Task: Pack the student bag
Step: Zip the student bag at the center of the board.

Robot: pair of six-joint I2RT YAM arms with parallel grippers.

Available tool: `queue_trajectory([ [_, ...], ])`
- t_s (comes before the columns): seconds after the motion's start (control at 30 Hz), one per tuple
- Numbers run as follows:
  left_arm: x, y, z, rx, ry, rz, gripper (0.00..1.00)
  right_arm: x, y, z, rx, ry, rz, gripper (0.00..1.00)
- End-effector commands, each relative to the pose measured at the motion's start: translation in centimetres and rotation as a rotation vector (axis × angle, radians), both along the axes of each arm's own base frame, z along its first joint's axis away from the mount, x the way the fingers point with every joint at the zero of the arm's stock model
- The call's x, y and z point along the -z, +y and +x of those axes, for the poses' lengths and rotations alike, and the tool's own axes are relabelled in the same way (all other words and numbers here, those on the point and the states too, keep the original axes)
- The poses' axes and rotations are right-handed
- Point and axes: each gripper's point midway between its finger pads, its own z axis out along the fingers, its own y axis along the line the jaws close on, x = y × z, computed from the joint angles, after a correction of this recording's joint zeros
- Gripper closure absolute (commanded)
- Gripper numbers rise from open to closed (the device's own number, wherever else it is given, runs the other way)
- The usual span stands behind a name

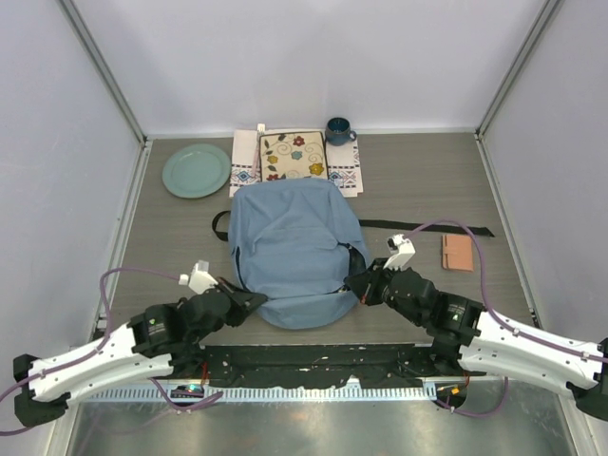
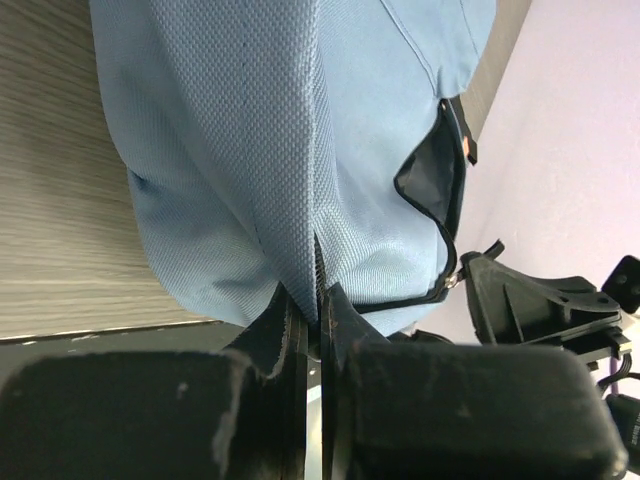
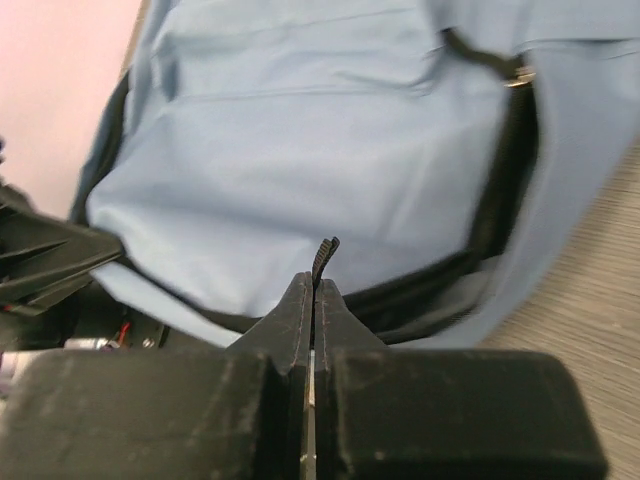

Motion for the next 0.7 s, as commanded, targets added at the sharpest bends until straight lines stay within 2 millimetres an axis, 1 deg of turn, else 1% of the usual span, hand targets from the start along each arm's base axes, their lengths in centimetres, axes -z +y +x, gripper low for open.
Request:
queue_trajectory([
  [0.0,3.4,6.2,-0.5,-0.098,0.018,0.21,1.0,-0.4,-2.8,2.6,0.19,-0.046,-0.058,0.99],
  [0.07,3.4,6.4,-0.8,-0.08,0.016,0.217,1.0,-0.8,-3.1,3.0,0.214,-0.059,-0.073,0.99],
  [0.17,3.0,5.9,-0.8,-0.037,-0.012,0.22,1.0,-1.2,-2.7,3.2,0.2,-0.073,-0.077,0.99],
  [0.2,2.8,5.6,-0.8,-0.019,-0.025,0.228,0.91,-1.3,-2.4,3.1,0.189,-0.071,-0.076,0.99],
  [0.23,2.1,5.3,-0.6,-0.006,-0.042,0.231,0.81,-1.4,-2.1,3.1,0.176,-0.074,-0.072,0.99],
  [0.27,1.5,5.1,-0.5,0.012,-0.061,0.238,0.68,-1.8,-1.5,2.9,0.145,-0.079,-0.051,0.99],
  [0.3,0.2,4.7,-0.2,0.052,-0.108,0.28,0.48,-1.8,-1.2,2.8,0.131,-0.08,-0.044,0.99],
  [0.37,-1.8,4.4,0.2,0.097,-0.168,0.329,0.35,-2.2,-0.4,2.4,0.09,-0.086,-0.01,0.99],
  [0.4,-4.2,4.4,0.6,0.128,-0.23,0.36,0.24,-2.4,-0.1,2.3,0.08,-0.088,0.0,0.99],
  [0.43,-4.7,4.1,0.9,0.159,-0.244,0.415,0.21,-2.4,0.0,2.2,0.071,-0.09,0.005,0.99],
  [0.47,-5.7,3.9,1.1,0.181,-0.267,0.444,0.18,-2.5,0.2,2.2,0.064,-0.093,0.009,0.99],
  [0.5,-8.1,3.6,1.3,0.223,-0.329,0.472,0.14,-2.5,0.2,2.2,0.061,-0.094,0.01,0.99],
  [0.53,-8.3,2.9,1.6,0.257,-0.33,0.523,0.14,-2.6,0.2,2.2,0.06,-0.096,0.012,0.99],
  [0.57,-9.0,2.4,1.8,0.286,-0.347,0.544,0.14,-2.5,0.3,2.2,0.057,-0.096,0.009,0.99],
  [0.6,-11.0,1.1,2.1,0.323,-0.396,0.528,0.13,-2.6,0.3,2.1,0.053,-0.097,0.01,0.99],
  [0.63,-10.6,-0.4,1.9,0.43,-0.417,0.582,0.13,-2.6,0.3,2.2,0.055,-0.097,0.01,0.99],
  [0.67,-10.7,-1.6,1.8,0.495,-0.434,0.597,0.13,-2.6,0.3,2.1,0.055,-0.098,0.012,0.99],
])
